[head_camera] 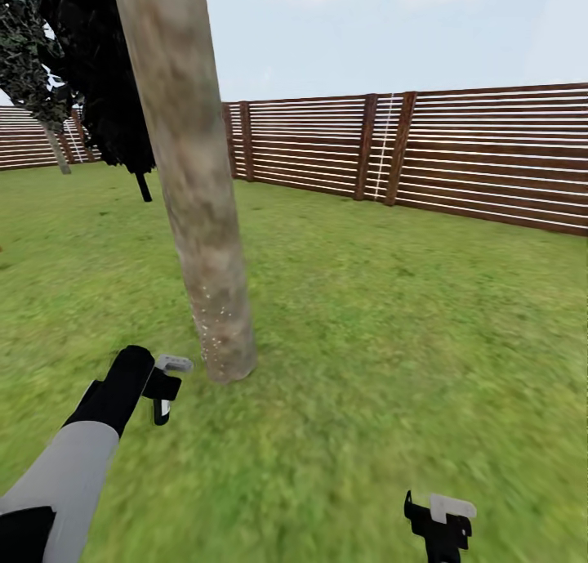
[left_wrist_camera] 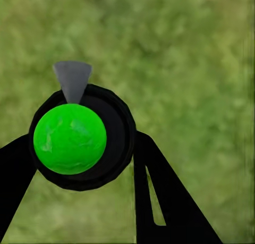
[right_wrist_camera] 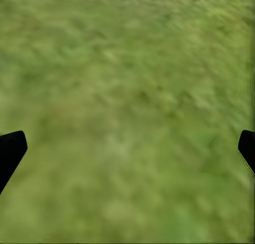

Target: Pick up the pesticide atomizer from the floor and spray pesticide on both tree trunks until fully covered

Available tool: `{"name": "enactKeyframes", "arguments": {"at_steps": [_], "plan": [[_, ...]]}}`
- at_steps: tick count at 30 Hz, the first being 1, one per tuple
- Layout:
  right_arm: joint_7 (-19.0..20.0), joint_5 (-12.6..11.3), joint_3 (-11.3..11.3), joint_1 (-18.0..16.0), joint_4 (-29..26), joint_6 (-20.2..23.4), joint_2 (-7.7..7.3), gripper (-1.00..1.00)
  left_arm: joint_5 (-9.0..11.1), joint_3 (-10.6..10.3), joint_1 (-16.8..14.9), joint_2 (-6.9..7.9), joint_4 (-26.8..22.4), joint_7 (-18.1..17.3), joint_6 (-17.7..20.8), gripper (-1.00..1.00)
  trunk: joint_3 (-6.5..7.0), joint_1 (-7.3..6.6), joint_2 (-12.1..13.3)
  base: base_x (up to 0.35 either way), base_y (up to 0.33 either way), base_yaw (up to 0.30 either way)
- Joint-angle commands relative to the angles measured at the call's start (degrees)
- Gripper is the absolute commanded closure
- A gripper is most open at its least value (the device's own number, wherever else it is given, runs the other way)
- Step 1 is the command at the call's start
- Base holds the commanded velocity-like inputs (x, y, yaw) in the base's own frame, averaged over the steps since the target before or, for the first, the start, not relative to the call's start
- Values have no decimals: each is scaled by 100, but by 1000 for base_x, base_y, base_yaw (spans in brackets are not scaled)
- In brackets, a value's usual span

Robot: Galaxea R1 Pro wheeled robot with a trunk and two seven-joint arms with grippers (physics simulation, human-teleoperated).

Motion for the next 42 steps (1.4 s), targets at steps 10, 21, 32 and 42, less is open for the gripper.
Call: {"name": "enactKeyframes", "arguments": {"at_steps": [10,21,32,42], "plan": [[-14,55,-45,-4,5,-13,13,-100,-95,391,197,-54,-3,-45,-49,100,-5,1,-2,262,-171,25],[-14,55,-45,-4,5,-13,22,-100,-82,516,255,-79,3,19,-310,100,-5,1,-2,231,-175,185],[-14,55,-45,-4,5,-13,22,-100,-89,516,349,-71,3,60,-315,100,-5,1,-2,4,-274,21],[-14,55,-45,-4,5,-13,22,-100,-72,524,455,-80,3,175,-319,100,-5,1,-2,66,-262,253]]}}
